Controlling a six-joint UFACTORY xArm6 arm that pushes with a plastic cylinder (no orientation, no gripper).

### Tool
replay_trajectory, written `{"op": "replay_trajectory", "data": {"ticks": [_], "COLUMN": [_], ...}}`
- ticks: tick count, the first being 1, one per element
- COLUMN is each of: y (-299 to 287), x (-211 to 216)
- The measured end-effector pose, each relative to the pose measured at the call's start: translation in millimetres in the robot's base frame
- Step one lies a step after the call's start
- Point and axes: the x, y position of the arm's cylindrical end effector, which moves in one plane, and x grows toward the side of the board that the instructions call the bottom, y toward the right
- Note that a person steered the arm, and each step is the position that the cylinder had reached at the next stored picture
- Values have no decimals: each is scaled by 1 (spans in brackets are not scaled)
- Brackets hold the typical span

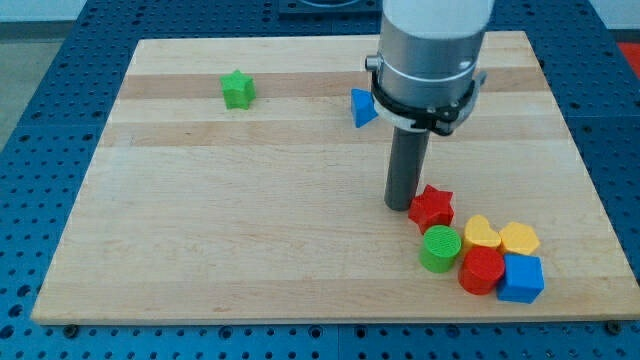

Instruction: Place the triangle top of the hexagon

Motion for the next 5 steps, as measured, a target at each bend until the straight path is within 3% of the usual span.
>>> {"op": "replay_trajectory", "data": {"ticks": [1,3,4,5], "y": [-10,-53,-145,-204], "x": [0,-50,-55,-96]}}
